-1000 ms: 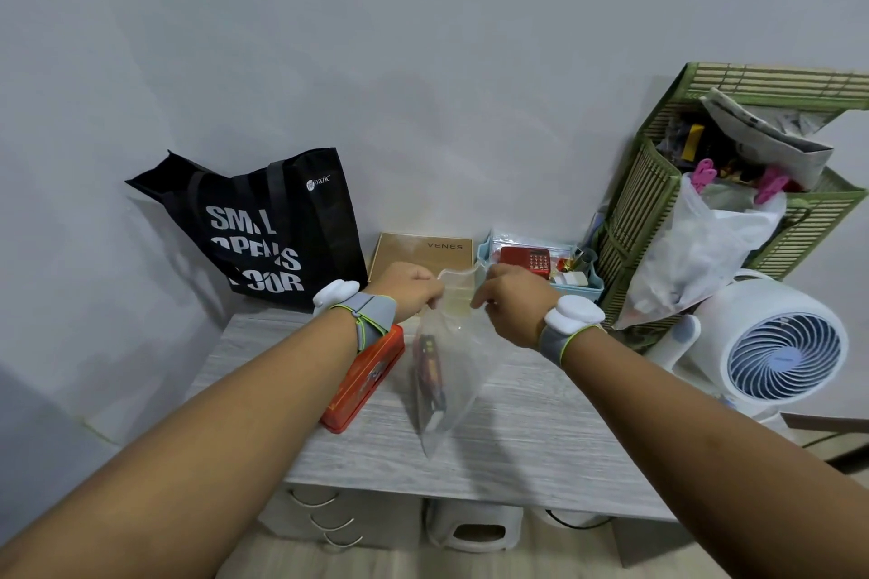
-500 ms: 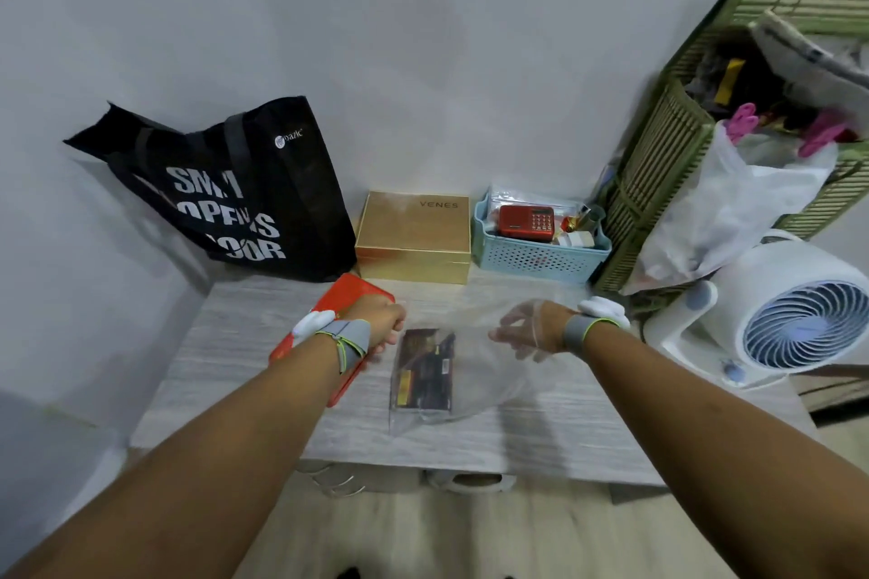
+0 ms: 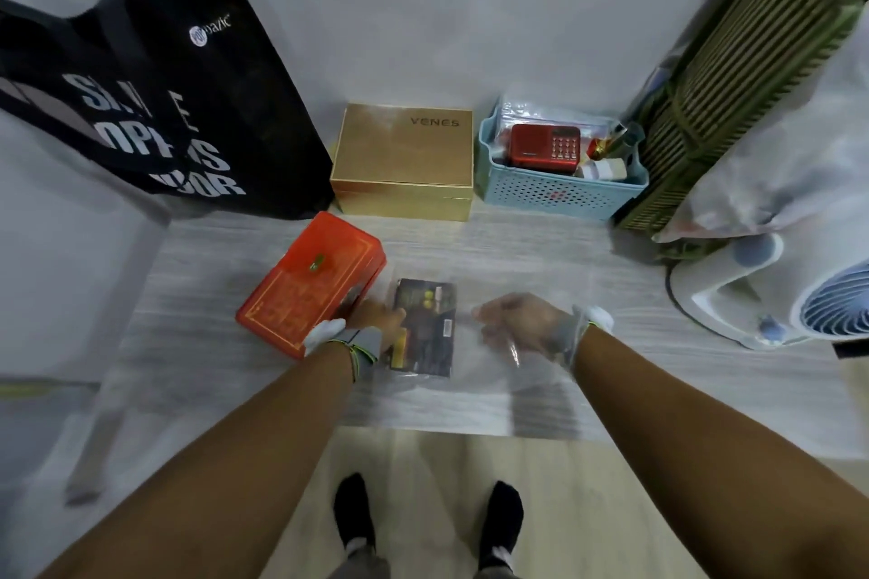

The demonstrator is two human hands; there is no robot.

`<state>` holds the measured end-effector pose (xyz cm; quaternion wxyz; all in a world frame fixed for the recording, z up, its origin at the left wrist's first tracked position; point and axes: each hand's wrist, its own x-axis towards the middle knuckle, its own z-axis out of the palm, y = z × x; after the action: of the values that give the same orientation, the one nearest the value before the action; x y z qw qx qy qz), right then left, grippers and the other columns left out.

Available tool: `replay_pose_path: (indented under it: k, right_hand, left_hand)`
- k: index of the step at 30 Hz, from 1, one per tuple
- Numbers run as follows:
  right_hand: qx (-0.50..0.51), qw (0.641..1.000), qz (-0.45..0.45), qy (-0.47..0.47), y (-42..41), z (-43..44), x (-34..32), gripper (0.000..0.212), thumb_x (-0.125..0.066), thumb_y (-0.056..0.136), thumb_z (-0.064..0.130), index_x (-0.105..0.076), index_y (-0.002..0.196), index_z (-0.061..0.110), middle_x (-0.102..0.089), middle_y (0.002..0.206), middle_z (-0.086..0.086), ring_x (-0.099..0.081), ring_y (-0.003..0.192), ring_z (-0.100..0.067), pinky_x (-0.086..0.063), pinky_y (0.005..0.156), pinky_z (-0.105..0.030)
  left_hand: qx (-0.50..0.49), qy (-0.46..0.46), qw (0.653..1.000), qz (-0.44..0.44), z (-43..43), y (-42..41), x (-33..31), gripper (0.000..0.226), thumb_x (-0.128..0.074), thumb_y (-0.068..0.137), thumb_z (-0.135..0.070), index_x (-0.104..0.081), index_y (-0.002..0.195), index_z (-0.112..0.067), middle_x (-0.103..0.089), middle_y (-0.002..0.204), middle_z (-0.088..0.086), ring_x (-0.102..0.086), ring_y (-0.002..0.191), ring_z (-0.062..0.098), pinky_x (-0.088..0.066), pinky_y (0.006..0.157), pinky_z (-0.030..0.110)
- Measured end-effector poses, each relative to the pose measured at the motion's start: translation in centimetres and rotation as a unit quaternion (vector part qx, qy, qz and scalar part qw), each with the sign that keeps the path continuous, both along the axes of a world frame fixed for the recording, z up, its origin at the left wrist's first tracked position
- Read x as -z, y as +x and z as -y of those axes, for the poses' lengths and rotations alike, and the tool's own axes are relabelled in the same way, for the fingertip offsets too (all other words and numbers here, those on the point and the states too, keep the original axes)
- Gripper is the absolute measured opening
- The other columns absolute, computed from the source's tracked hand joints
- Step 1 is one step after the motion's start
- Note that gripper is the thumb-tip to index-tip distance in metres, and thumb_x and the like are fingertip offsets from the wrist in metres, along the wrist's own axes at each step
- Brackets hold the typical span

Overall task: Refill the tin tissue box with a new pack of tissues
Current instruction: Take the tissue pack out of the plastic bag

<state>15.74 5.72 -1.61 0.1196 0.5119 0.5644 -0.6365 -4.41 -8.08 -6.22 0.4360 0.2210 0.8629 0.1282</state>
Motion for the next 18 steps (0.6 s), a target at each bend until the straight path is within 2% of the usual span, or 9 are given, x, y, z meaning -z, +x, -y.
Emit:
replay_pose_path:
  k: [2,4,7,9,11,13,15,17,18]
  right_hand:
    - [0.025,0.998,-0.024,-0.046,-0.4,0.2,1.0,0.009,-0.064,0.094,0.02,-0.067,0.091,0.012,-0.062,0.085,-0.013,-0.062,0.059,-0.019,-0.05,0.055,-0.028]
    - [0.012,0.997,-0.048,-0.061,-0.8,0.8,1.6,0.008,-0.071,0.09,0.023,-0.064,0.094,0.022,-0.064,0.084,-0.007,-0.06,0.062,-0.015,-0.049,0.055,-0.026]
    - [0.037,0.996,-0.043,-0.07,-1.5,1.4,2.3,0.005,-0.07,0.09,0.021,-0.067,0.094,0.024,-0.072,0.08,0.001,-0.063,0.069,-0.016,-0.052,0.073,-0.035]
    - [0.055,0.995,-0.034,-0.072,-1.7,1.7,2.6,0.004,-0.07,0.09,0.017,-0.068,0.093,0.017,-0.075,0.083,-0.006,-0.065,0.068,-0.018,-0.053,0.073,-0.035]
    - [0.073,0.996,-0.022,-0.053,-1.5,1.7,3.0,0.006,-0.074,0.086,0.014,-0.07,0.091,0.012,-0.073,0.099,-0.025,-0.064,0.078,-0.026,-0.056,0.076,-0.038]
    - [0.092,0.995,-0.014,-0.037,-1.1,1.6,2.8,0.013,-0.076,0.085,0.016,-0.073,0.095,0.008,-0.07,0.104,-0.029,-0.06,0.084,-0.029,-0.056,0.073,-0.037]
    - [0.088,0.996,-0.026,-0.019,-0.8,1.4,2.4,0.012,-0.076,0.085,0.02,-0.075,0.091,0.01,-0.073,0.095,-0.022,-0.061,0.081,-0.028,-0.052,0.068,-0.035]
    - [0.091,0.995,-0.035,0.007,-0.1,0.9,2.0,0.012,-0.073,0.087,0.022,-0.075,0.081,0.012,-0.075,0.085,-0.015,-0.064,0.074,-0.027,-0.05,0.065,-0.031]
    - [0.092,0.995,-0.036,0.016,0.4,0.5,1.7,0.013,-0.07,0.089,0.022,-0.072,0.08,0.013,-0.073,0.079,-0.011,-0.065,0.07,-0.025,-0.051,0.06,-0.028]
  left_hand:
    - [-0.023,0.012,0.999,0.039,-0.2,-0.1,1.2,0.054,-0.035,0.103,-0.037,-0.036,0.146,-0.004,-0.034,0.154,0.018,-0.031,0.141,0.037,-0.025,0.116,0.04]
    - [-0.051,0.018,0.996,0.065,-0.1,0.4,1.0,0.068,-0.047,0.097,-0.046,-0.037,0.146,0.0,-0.037,0.151,0.016,-0.033,0.141,0.037,-0.026,0.116,0.039]
    - [-0.068,0.07,0.989,0.112,-0.5,1.1,1.2,0.064,-0.067,0.084,-0.048,-0.056,0.127,-0.001,-0.054,0.127,0.009,-0.057,0.116,0.013,-0.037,0.094,0.025]
    - [-0.087,0.114,0.98,0.14,-0.6,1.1,1.0,0.063,-0.072,0.078,-0.047,-0.059,0.122,-0.005,-0.056,0.117,0.003,-0.058,0.102,0.008,-0.038,0.089,0.024]
    - [-0.102,0.146,0.974,0.143,-1.0,1.0,0.6,0.07,-0.069,0.076,-0.054,-0.062,0.12,0.0,-0.063,0.124,0.011,-0.059,0.113,0.026,-0.041,0.098,0.036]
    - [-0.108,0.159,0.97,0.147,-1.5,0.9,0.2,0.049,-0.068,0.08,-0.047,-0.069,0.104,-0.005,-0.069,0.111,0.012,-0.061,0.109,0.03,-0.042,0.098,0.04]
    - [-0.111,0.17,0.972,0.117,-2.0,0.5,0.2,0.016,-0.066,0.085,-0.036,-0.068,0.078,-0.022,-0.067,0.087,0.003,-0.06,0.09,0.021,-0.047,0.088,0.04]
    - [-0.097,0.176,0.977,0.066,-2.4,0.3,-0.2,0.021,-0.06,0.078,-0.037,-0.064,0.062,-0.024,-0.063,0.069,0.002,-0.059,0.072,0.021,-0.049,0.073,0.038]
    - [-0.082,0.168,0.981,0.044,-2.7,0.2,-0.5,0.022,-0.058,0.08,-0.036,-0.065,0.064,-0.022,-0.063,0.068,0.004,-0.059,0.072,0.023,-0.048,0.072,0.036]
